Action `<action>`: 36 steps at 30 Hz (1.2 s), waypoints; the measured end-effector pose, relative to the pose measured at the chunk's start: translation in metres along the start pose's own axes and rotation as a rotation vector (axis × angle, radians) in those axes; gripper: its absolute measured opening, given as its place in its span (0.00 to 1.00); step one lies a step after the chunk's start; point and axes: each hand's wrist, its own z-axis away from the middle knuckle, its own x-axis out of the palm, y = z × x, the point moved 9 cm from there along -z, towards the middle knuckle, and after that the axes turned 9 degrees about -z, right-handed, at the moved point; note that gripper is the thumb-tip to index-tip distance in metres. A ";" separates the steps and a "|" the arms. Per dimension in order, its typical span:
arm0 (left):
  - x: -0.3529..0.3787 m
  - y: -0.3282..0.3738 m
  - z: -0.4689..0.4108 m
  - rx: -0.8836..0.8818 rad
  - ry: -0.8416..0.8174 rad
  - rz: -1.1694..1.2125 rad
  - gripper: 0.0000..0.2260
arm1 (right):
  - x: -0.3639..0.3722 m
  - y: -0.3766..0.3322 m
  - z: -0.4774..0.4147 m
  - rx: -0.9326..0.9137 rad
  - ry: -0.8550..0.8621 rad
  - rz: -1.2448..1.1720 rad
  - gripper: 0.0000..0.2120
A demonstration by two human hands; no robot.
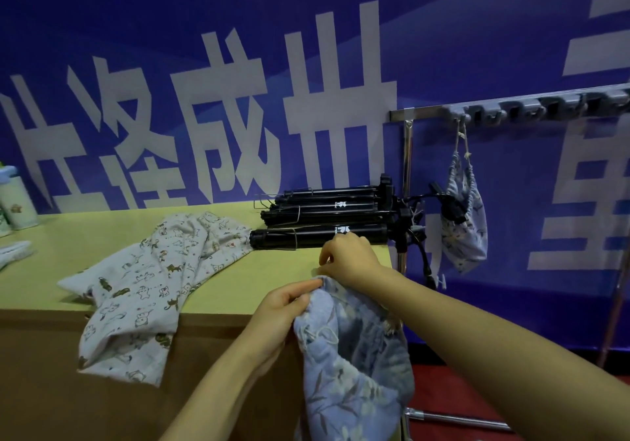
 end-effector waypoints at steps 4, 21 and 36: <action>-0.004 -0.002 -0.004 -0.004 0.010 -0.009 0.13 | 0.009 0.001 -0.004 -0.005 -0.002 -0.007 0.13; -0.007 -0.009 -0.006 -0.029 0.056 0.034 0.13 | -0.027 -0.015 0.042 -0.031 0.030 -1.045 0.06; -0.016 0.003 0.000 -0.016 0.126 0.044 0.12 | -0.017 -0.011 0.070 -0.097 -0.150 -0.889 0.08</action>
